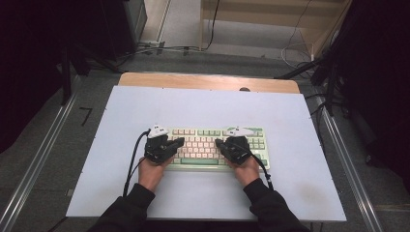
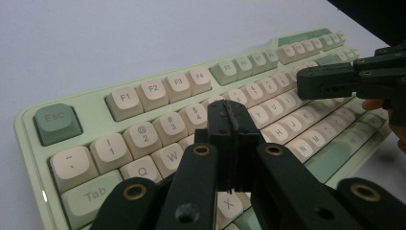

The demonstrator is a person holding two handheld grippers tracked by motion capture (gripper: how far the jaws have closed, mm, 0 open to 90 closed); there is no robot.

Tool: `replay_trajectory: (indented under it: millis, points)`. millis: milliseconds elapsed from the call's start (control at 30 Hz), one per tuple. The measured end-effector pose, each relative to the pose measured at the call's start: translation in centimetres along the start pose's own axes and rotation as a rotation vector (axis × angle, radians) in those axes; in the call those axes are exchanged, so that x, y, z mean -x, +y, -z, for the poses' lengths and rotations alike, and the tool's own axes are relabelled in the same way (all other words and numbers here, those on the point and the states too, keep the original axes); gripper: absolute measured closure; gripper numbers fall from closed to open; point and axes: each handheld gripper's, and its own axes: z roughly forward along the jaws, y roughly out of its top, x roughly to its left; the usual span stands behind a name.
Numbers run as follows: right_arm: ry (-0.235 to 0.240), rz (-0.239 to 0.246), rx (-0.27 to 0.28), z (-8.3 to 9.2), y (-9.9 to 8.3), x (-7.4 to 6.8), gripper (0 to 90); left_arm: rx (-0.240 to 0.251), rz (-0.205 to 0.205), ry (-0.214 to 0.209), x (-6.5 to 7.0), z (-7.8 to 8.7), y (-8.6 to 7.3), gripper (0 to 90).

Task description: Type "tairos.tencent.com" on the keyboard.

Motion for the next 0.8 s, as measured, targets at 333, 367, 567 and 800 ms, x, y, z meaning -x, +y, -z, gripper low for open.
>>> replay_trajectory:
  millis: [333,367,567,800]
  points:
    - [-0.007,-0.003,-0.015,-0.2,-0.1,0.0,87.5,0.002,0.005,0.004,-0.3,0.3,0.0,90.0]
    - [-0.007,-0.003,-0.015,-0.2,-0.1,0.0,87.5,0.001,0.004,0.005,-0.4,0.3,0.0,90.0]
    - [-0.002,-0.013,0.021,0.4,0.2,0.1,87.5,0.002,0.007,0.008,-0.5,0.5,-0.1,90.0]
    - [0.003,-0.019,0.046,1.1,0.4,0.2,87.5,0.000,0.003,0.009,-0.5,0.7,-0.2,90.0]
